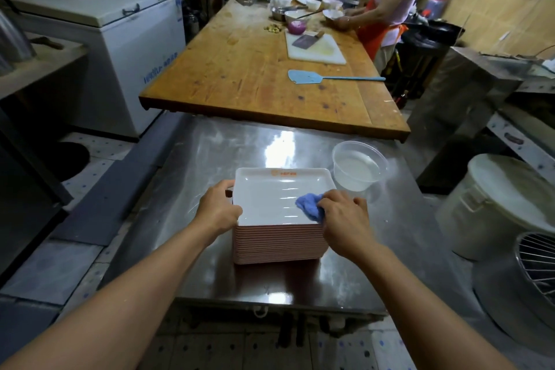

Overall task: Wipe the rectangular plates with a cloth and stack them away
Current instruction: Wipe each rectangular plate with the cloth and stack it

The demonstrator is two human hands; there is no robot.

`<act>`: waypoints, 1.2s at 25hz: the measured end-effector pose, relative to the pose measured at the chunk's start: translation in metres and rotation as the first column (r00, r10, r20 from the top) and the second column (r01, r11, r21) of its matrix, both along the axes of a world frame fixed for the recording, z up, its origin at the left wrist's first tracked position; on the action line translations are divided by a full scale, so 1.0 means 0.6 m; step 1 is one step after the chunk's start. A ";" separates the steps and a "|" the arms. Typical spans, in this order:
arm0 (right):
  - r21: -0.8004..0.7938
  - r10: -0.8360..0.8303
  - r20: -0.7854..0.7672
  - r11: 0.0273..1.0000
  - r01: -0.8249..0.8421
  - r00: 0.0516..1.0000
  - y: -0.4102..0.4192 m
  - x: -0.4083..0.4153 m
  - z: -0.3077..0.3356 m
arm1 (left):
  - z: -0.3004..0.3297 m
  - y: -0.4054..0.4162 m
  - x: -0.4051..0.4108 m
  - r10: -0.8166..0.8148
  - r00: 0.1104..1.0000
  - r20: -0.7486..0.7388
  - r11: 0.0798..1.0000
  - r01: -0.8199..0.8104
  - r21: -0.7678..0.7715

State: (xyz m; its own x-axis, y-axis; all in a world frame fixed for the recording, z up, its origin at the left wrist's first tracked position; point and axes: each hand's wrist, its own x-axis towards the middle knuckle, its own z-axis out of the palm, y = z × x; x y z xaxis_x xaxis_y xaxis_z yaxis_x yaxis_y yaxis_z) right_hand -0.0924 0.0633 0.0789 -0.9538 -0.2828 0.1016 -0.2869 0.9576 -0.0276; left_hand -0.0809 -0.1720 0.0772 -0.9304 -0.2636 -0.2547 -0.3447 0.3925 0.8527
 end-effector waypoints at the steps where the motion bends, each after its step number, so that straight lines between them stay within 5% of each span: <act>1: 0.044 0.012 -0.013 0.999 -0.011 1.000 -0.001 -0.016 0.000 | 0.001 -0.004 0.000 0.005 1.000 0.002 0.998 -0.005 0.055; 3: 0.058 0.032 -0.024 0.998 -0.030 0.999 -0.018 -0.053 0.001 | 0.004 -0.011 0.001 0.006 1.000 0.009 0.990 -0.007 0.137; 7: -0.193 -0.061 0.020 0.979 0.064 0.998 -0.065 -0.081 -0.006 | 0.009 -0.009 0.007 0.014 1.000 0.020 0.968 -0.019 0.248; 11: -0.214 0.204 0.042 0.958 -0.191 0.978 -0.128 -0.071 -0.023 | 0.007 -0.007 0.006 0.024 1.000 0.017 0.961 -0.027 0.276; 20: -0.311 0.403 0.318 0.900 -0.307 0.859 -0.144 -0.018 0.009 | -0.002 -0.014 0.015 0.002 1.000 0.012 0.937 -0.006 0.349; 26: -0.224 0.436 0.220 0.893 -0.390 0.872 -0.114 0.013 0.013 | 0.000 -0.009 0.009 -0.013 1.000 0.009 0.972 0.011 0.233; 30: -0.084 0.236 0.075 0.970 -0.230 0.969 -0.023 0.026 0.010 | -0.007 -0.005 -0.001 -0.017 1.000 -0.022 0.999 0.018 0.037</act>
